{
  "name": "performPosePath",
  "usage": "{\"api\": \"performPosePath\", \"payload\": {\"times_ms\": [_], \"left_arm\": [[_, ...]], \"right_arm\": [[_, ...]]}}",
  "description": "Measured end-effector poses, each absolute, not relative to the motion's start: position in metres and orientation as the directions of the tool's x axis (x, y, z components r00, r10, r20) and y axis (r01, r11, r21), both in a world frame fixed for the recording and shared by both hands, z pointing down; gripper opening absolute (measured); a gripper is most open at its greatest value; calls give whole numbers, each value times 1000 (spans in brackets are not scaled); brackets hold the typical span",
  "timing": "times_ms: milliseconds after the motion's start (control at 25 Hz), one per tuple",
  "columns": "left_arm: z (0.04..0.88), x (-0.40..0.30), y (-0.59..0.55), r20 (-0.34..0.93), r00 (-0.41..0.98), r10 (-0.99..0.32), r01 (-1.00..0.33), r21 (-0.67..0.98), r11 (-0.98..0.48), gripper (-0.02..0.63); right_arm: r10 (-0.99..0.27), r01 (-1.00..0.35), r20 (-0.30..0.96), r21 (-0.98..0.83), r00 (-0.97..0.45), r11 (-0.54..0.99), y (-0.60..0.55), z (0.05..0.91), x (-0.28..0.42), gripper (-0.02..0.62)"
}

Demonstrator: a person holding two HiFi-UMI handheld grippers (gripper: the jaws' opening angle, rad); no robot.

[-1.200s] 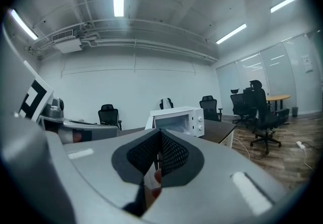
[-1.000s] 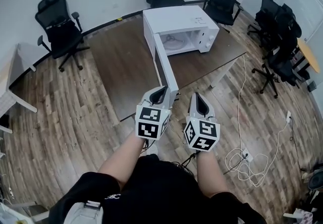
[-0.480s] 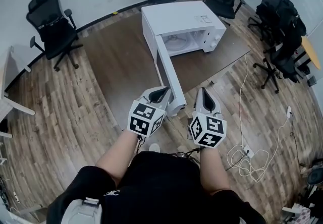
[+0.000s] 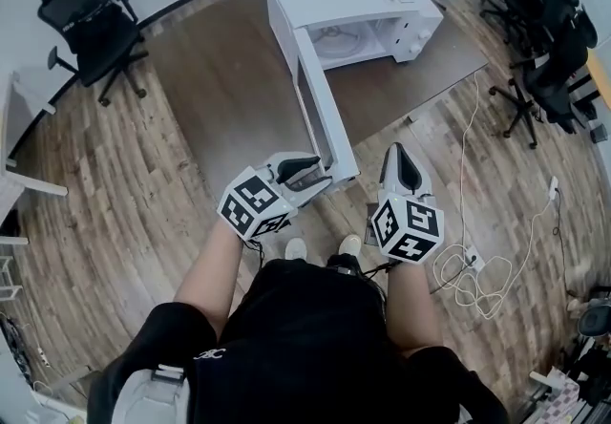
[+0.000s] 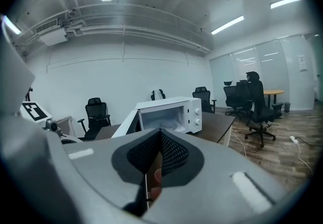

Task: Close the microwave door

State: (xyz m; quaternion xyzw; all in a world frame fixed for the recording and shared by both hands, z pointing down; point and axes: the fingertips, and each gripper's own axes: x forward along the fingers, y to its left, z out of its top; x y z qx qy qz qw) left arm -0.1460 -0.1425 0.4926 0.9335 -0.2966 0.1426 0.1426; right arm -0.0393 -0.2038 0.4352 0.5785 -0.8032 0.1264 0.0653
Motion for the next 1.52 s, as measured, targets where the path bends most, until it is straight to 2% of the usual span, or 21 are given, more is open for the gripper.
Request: {"api": "performPosePath", "payload": {"times_ms": [200, 400, 480, 840, 1520], "left_arm": [[496, -132, -139, 301, 839, -453, -530, 266, -805, 203], [511, -120, -140, 361, 821, -442, -535, 221, -815, 204], [514, -117, -142, 372, 813, -448, -544, 210, -812, 183], [516, -95, -153, 388, 827, -406, -511, 221, -830, 161], [518, -14, -225, 427, 784, -451, -575, 228, -786, 153]], "right_arm": [[-908, -947, 276, -156, -314, 280, -208, 447, -28, 9], [-910, -952, 290, -170, -295, 255, -207, 456, -17, 9], [-912, -954, 293, -174, -288, 245, -206, 458, -14, 9], [-917, -963, 310, -178, -250, 202, -205, 466, 10, 9], [-926, -974, 322, -175, -197, 146, -225, 475, 86, 9]]}}
